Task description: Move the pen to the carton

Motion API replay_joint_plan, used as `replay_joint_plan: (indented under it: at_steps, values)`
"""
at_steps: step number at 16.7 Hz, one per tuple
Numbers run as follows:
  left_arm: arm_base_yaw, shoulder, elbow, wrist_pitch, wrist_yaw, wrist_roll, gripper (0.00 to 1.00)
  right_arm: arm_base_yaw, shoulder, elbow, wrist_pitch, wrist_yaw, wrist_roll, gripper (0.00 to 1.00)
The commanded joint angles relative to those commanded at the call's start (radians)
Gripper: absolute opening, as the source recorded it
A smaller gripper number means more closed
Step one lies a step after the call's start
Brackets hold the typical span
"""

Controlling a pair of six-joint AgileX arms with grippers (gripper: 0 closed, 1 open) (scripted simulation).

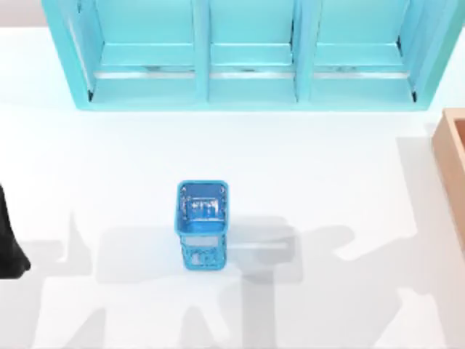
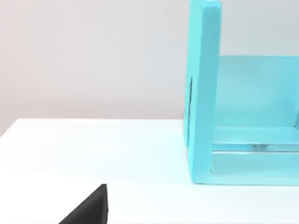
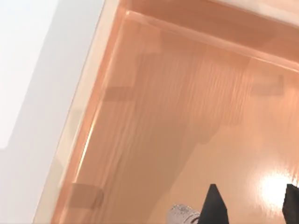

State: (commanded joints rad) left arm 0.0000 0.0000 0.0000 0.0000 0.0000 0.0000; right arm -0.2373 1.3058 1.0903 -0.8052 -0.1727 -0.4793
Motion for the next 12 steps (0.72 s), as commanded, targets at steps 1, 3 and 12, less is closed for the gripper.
replay_joint_plan:
  at_steps: [1,3,12]
  values:
    - [0.000,0.000,0.000,0.000,0.000,0.000,1.00,0.000,0.000,-0.001,0.001,0.000,0.000,0.00]
    - [0.000,0.000,0.000,0.000,0.000,0.000,1.00,0.000,0.000,-0.001,0.001,0.000,0.000,0.00]
    - [0.000,0.000,0.000,0.000,0.000,0.000,1.00,0.000,0.000,-0.001,0.001,0.000,0.000,0.68]
